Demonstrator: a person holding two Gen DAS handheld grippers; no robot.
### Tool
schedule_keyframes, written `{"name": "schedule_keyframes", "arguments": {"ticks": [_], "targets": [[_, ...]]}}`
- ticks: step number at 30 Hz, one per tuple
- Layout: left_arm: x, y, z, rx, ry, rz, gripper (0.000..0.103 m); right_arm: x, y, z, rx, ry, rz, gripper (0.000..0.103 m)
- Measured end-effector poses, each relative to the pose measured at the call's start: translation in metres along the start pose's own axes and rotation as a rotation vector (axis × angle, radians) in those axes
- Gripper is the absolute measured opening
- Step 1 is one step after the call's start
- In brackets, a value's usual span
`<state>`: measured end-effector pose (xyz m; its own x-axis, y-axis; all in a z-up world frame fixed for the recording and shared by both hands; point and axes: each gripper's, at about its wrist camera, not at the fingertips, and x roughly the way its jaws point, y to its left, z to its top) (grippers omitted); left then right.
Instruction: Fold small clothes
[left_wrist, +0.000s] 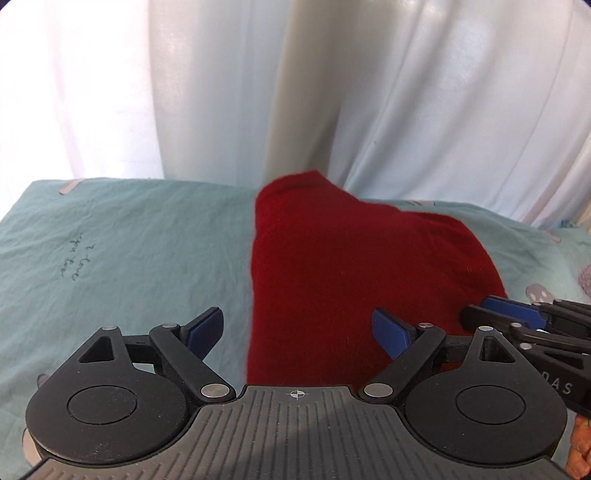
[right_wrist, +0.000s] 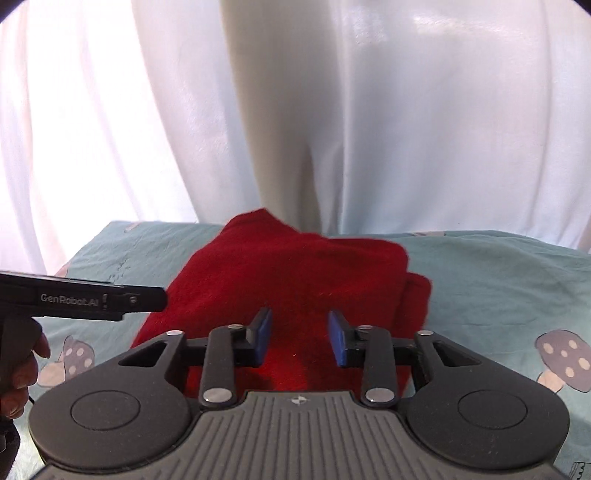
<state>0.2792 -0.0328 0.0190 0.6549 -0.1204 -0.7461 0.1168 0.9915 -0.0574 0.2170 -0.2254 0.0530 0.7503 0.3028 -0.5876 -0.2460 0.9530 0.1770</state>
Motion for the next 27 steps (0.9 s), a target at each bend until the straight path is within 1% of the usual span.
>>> {"name": "schedule_keyframes", "arguments": {"ticks": [2, 4, 7, 10, 11, 12, 17, 19, 21, 23, 25, 27], "targets": [[0.007, -0.008, -0.007, 0.028, 0.026, 0.027, 0.092, 0.009, 0.005, -0.008, -0.040, 0.029, 0.005, 0.026], [0.012, -0.013, -0.009, 0.045, 0.037, 0.030, 0.094, 0.015, 0.008, -0.017, -0.107, 0.049, -0.021, 0.026], [0.020, -0.020, -0.008, 0.056, 0.066, 0.039, 0.097, 0.026, 0.006, -0.026, -0.159, 0.069, -0.063, 0.024], [0.025, -0.031, -0.008, 0.095, 0.061, 0.087, 0.099, 0.028, -0.002, -0.031, -0.181, 0.050, -0.061, 0.024], [0.026, -0.033, -0.008, 0.103, 0.059, 0.100, 0.100, 0.038, 0.000, -0.029, -0.180, 0.045, -0.061, 0.024], [0.028, -0.034, -0.008, 0.106, 0.058, 0.113, 0.101, 0.039, -0.002, -0.029, -0.176, 0.039, -0.060, 0.024], [0.028, -0.032, -0.008, 0.081, 0.054, 0.125, 0.103, 0.031, -0.003, -0.033, -0.184, 0.009, -0.061, 0.025], [0.022, -0.028, -0.008, 0.068, 0.050, 0.126, 0.103, 0.023, 0.004, -0.038, -0.178, 0.006, -0.063, 0.025], [0.010, -0.020, -0.004, 0.037, 0.025, 0.107, 0.102, 0.014, 0.006, -0.039, -0.162, 0.002, -0.057, 0.025], [-0.003, -0.013, 0.000, 0.010, -0.018, 0.107, 0.102, 0.003, 0.001, -0.036, -0.090, -0.015, -0.046, 0.026], [-0.012, -0.005, 0.004, 0.003, -0.055, 0.146, 0.102, -0.005, -0.005, -0.023, -0.016, -0.036, -0.079, 0.026], [-0.015, 0.004, 0.005, -0.007, -0.074, 0.184, 0.102, -0.005, -0.003, -0.007, 0.003, -0.065, -0.130, 0.027]]}}
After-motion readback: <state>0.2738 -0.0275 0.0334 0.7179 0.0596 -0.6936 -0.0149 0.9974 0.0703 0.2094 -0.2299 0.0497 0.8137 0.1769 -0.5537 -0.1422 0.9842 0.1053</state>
